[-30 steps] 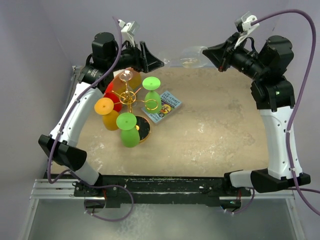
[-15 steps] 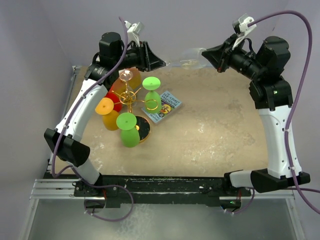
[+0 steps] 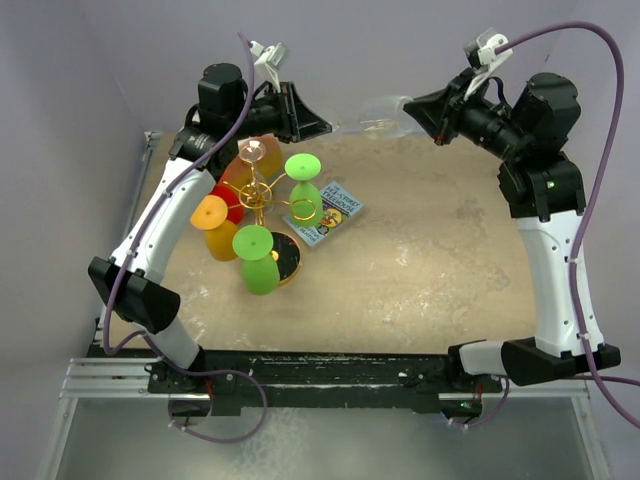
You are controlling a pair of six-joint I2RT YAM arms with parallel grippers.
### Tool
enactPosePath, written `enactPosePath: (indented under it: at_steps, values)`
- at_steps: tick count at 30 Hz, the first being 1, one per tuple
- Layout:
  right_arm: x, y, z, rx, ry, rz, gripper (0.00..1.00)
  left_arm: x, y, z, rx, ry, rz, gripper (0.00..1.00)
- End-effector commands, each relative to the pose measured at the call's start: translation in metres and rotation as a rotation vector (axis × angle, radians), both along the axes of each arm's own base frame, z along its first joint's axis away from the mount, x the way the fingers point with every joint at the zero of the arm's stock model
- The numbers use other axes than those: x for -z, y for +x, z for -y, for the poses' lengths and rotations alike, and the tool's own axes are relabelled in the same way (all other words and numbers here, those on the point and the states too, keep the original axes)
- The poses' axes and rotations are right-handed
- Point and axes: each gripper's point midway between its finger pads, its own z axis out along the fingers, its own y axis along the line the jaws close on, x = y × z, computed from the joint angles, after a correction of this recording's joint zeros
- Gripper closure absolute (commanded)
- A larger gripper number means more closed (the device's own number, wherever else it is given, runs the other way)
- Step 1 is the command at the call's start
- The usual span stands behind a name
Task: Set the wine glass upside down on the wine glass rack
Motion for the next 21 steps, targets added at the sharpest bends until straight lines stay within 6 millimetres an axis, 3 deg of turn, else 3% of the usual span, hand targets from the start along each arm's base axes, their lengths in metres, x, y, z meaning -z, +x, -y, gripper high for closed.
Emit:
enactPosePath:
  at_steps: [1,6,10,21]
  values:
    - [-0.028,-0.009,0.000,-0.006,0.021,0.111,1.00,-0.032,-0.013,0.003,0.044,-0.068,0.066,0.83]
    - [-0.018,-0.010,-0.002,-0.019,0.018,0.095,1.00,-0.038,-0.019,0.003,0.058,-0.093,0.067,1.00]
    - [-0.013,-0.014,-0.004,-0.040,0.009,0.090,0.99,-0.043,-0.023,0.001,0.056,-0.106,0.070,1.00]
    - [-0.006,-0.022,-0.005,-0.065,-0.028,0.089,0.76,-0.061,-0.030,-0.019,0.011,-0.097,0.119,1.00]
